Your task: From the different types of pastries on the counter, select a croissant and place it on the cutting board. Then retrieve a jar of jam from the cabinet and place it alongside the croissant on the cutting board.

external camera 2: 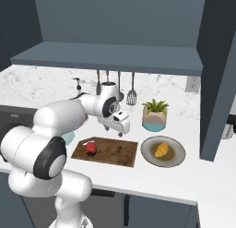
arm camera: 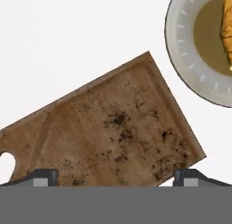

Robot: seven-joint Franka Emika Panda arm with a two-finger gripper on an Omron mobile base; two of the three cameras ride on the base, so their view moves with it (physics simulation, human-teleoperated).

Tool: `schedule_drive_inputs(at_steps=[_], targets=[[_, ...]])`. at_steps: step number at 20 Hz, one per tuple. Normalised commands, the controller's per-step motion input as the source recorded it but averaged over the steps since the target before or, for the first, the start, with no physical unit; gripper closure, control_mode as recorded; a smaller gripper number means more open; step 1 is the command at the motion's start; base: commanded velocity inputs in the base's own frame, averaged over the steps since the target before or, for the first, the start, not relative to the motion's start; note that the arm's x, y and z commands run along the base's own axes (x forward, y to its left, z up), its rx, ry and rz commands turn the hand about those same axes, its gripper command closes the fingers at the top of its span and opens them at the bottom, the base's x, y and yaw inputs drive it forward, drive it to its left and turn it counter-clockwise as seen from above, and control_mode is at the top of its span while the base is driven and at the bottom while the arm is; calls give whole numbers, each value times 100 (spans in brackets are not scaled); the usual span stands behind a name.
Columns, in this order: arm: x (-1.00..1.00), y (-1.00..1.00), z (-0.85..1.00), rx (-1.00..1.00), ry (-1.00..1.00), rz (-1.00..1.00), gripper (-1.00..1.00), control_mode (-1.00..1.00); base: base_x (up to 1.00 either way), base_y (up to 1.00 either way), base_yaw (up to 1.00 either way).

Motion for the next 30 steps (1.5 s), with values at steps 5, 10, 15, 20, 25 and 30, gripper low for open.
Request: schedule_drive_inputs(at_steps=[5,10,15,20,25,30], targets=[[-4,-40,8,1,-5,0,-100,-100,0,0,0],[15,0,0,0,2,4,-100,-100,0,0,0],[0,-54,10,-4,0,2,-100,-100,0,0,0],[0,-70,4,-4,5,-5,-100,-100,0,0,0],[0,-76,0,0,1,-5,-100,-100,0,0,0],[-13,-67,0,0,-3,-3,-100,-100,0,0,0]])
